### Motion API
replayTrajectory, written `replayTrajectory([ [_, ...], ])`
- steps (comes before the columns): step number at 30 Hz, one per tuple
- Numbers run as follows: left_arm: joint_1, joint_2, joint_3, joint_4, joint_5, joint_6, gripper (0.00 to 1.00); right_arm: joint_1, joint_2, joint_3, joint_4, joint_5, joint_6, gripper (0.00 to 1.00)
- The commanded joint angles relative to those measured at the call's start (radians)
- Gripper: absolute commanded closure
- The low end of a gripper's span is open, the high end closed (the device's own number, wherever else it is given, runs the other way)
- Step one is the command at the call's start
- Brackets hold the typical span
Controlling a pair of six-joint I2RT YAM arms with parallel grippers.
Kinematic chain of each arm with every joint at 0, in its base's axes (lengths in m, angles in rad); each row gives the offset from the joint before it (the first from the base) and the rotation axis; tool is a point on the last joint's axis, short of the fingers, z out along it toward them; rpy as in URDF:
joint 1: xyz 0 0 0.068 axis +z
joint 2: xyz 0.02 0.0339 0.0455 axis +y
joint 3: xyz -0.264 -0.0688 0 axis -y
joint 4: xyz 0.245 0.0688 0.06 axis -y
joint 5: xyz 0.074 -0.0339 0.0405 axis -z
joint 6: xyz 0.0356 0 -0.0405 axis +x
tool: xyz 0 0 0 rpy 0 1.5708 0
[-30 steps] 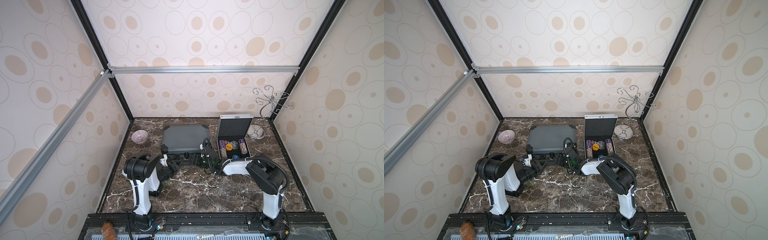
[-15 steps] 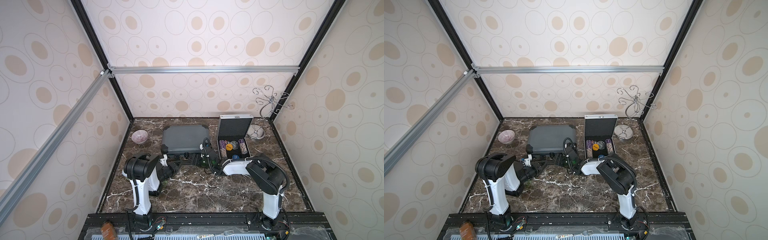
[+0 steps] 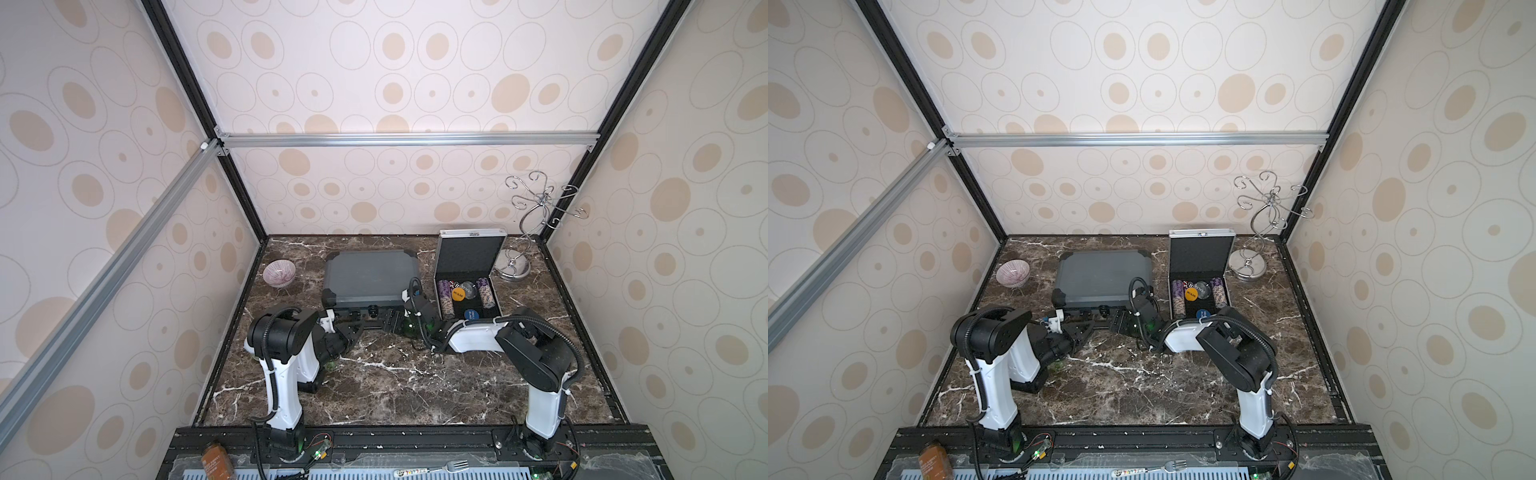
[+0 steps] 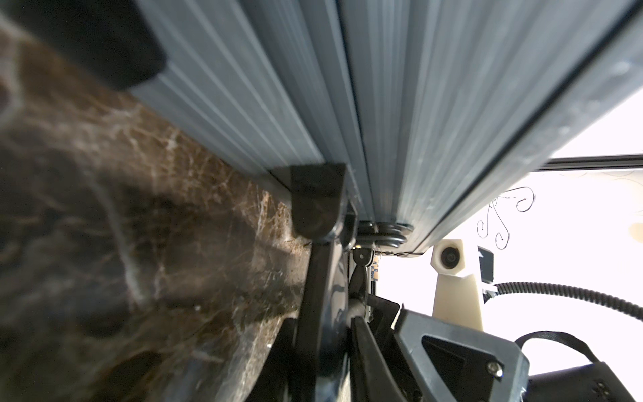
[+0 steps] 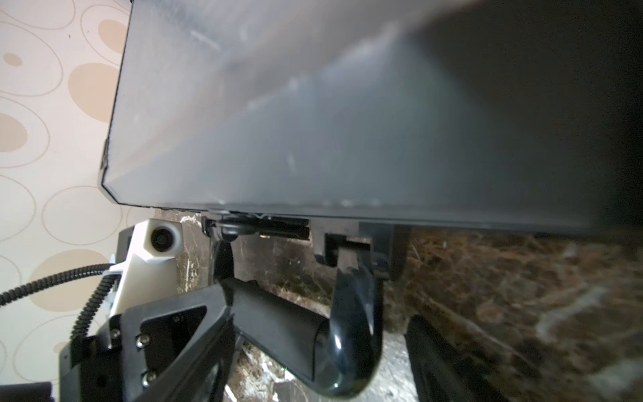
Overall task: Open the poker set cases
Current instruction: Pick up the poker set case from the center of the board.
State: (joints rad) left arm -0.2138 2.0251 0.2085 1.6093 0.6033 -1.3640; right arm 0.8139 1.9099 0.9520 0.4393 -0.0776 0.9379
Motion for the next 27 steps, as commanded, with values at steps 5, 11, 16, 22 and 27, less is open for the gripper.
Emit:
replayTrajectory([
  [5, -0.01, -0.045, -0.04, 0.232, -0.038, 0.01, 0.99, 0.013, -0.042, -0.038, 0.032, 0.002, 0.022, 0.09],
  [11, -0.014, -0.103, -0.052, 0.215, -0.049, 0.002, 1.0, 0.027, -0.042, -0.05, 0.063, 0.002, 0.023, 0.01],
  [16, -0.016, -0.175, -0.052, 0.15, -0.056, 0.022, 1.0, 0.032, -0.04, -0.053, 0.087, 0.001, 0.028, 0.01],
  [22, -0.026, -0.252, -0.034, 0.063, -0.054, 0.037, 1.0, 0.038, -0.037, -0.054, 0.118, -0.012, 0.054, 0.01],
  [27, -0.053, -0.24, -0.029, 0.1, -0.067, 0.002, 1.0, 0.044, -0.038, -0.071, 0.169, -0.023, 0.096, 0.01],
])
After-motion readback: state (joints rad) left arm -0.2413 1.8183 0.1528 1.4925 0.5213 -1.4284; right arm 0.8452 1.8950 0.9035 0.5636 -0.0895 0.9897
